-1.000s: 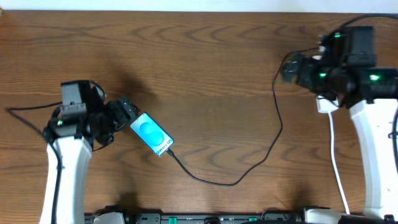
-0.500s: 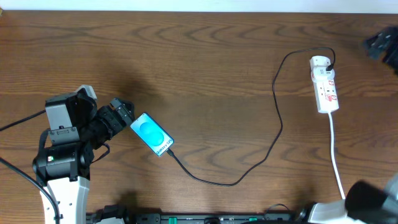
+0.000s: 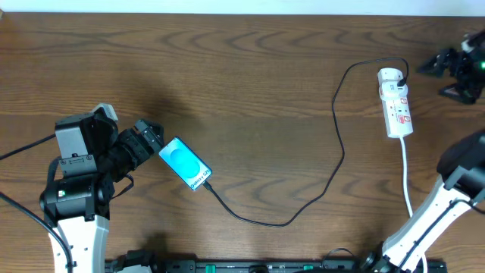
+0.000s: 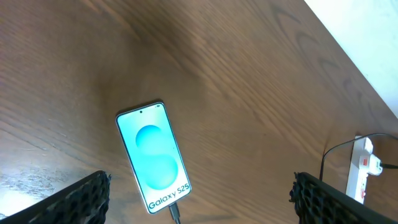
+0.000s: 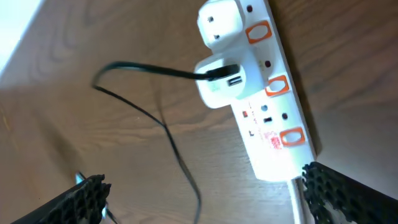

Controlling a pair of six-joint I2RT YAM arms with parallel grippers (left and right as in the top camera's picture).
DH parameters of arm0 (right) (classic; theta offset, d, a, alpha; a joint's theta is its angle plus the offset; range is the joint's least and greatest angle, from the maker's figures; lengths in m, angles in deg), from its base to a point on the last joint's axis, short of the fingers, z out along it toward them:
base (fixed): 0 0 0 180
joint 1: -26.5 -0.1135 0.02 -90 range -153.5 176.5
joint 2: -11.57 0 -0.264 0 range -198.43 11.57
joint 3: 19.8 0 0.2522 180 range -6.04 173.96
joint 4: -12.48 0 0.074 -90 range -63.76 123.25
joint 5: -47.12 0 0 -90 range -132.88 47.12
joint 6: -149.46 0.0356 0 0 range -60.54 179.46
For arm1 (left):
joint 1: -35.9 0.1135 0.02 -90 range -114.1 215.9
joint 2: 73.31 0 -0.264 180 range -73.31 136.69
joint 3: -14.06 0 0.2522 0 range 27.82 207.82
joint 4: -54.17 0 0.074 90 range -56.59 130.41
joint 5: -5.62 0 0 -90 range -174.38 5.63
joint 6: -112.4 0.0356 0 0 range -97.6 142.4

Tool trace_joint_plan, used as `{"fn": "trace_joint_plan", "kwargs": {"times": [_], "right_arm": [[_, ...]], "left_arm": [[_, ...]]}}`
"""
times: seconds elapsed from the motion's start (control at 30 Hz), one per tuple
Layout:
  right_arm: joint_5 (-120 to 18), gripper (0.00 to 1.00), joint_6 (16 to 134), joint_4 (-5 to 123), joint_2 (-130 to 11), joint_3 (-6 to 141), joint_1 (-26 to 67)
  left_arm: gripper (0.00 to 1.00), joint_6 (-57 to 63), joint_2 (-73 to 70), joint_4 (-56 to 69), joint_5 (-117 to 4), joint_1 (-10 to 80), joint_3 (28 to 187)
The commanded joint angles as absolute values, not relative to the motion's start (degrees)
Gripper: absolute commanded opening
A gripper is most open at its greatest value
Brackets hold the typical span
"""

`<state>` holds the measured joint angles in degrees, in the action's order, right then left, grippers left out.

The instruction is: Plug charger to phone and switch on socket

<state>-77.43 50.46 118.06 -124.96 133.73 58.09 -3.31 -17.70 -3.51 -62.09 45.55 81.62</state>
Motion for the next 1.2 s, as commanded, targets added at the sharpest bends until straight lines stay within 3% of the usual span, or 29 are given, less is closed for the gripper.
{"fn": "trace_joint_plan", "kwargs": {"times": [0.0,0.5,1.17], "right_arm": [[-79.4,0.98,43.7,118.1,-128.7,135.0,57.8],[-78.2,0.99,34.6,113.7,-133.5,134.9,53.7],[-68.3,0.99,47.9,111.9,-133.5,134.8,51.3]], "left_arm": [[0.94,-3.1,-18.0,-3.7,-62.6,45.7,81.8],[0.94,-2.1,-18.0,-3.7,-63.1,45.7,81.7],[0.94,-2.1,-17.5,-4.6,-63.0,45.7,81.7]]}}
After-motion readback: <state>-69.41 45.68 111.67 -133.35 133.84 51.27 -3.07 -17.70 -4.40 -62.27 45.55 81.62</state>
